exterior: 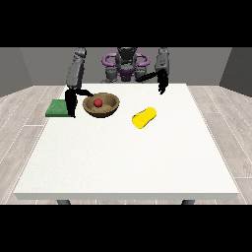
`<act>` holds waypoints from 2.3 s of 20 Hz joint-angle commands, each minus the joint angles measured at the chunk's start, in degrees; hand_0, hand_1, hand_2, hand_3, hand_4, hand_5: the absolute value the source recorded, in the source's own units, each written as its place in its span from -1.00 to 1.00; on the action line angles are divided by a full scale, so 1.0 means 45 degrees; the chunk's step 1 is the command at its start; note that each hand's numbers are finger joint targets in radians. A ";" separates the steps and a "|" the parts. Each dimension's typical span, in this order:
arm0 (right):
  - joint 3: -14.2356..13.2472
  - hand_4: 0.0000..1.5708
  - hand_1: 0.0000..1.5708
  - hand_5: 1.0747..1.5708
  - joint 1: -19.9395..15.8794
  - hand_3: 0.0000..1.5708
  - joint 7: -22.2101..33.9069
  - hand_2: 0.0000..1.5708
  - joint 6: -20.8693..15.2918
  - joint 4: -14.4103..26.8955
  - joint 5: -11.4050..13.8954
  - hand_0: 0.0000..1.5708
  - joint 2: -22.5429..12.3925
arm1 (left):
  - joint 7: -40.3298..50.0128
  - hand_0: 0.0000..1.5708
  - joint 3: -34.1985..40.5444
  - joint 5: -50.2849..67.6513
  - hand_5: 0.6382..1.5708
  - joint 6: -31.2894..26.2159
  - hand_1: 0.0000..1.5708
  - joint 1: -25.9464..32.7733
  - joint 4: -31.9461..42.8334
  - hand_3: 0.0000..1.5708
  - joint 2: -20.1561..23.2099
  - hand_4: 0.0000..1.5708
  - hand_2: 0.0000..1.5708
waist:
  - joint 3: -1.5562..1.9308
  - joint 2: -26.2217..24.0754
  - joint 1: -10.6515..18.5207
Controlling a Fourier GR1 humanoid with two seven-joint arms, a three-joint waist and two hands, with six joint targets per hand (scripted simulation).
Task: Pick the cup and pour the ball into the bowl, then pick the bowl and place it on the pad
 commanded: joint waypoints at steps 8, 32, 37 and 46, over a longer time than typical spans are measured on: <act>-0.0288 -0.74 -1.00 0.82 0.0423 -1.00 -0.0834 -1.00 -0.0176 0.0857 -0.0207 -1.00 0.0617 | 0.1023 -1.00 -0.0293 0.0109 0.97 -0.0972 -1.00 -0.0308 -0.1372 -1.00 0.0447 -1.00 -1.00 | 0.0018 0.0387 0.1108; 0.0944 0.30 1.00 0.93 -0.0821 1.00 0.2983 1.00 -0.4400 0.1175 0.1177 1.00 0.0891 | 0.0239 -1.00 0.1133 0.1244 1.00 -0.2049 -1.00 0.0435 -0.0309 -1.00 0.1591 -1.00 -1.00 | -0.0006 -0.1011 0.0633; 0.1357 0.31 1.00 0.93 -0.1450 1.00 0.4345 1.00 -0.4803 0.0853 0.1454 1.00 0.0868 | 0.0025 -1.00 0.1515 0.1473 1.00 -0.2125 -1.00 0.0937 -0.0025 -1.00 0.1827 -1.00 -1.00 | 0.0003 -0.1654 0.0208; 0.0598 0.35 1.00 0.97 -0.1781 1.00 0.6182 1.00 -0.2666 0.0462 0.0558 1.00 -0.1413 | 0.0280 -1.00 0.1768 0.1569 1.00 -0.2073 -1.00 0.0912 0.0175 -1.00 0.2107 -1.00 -1.00 | 0.0009 -0.1720 -0.0443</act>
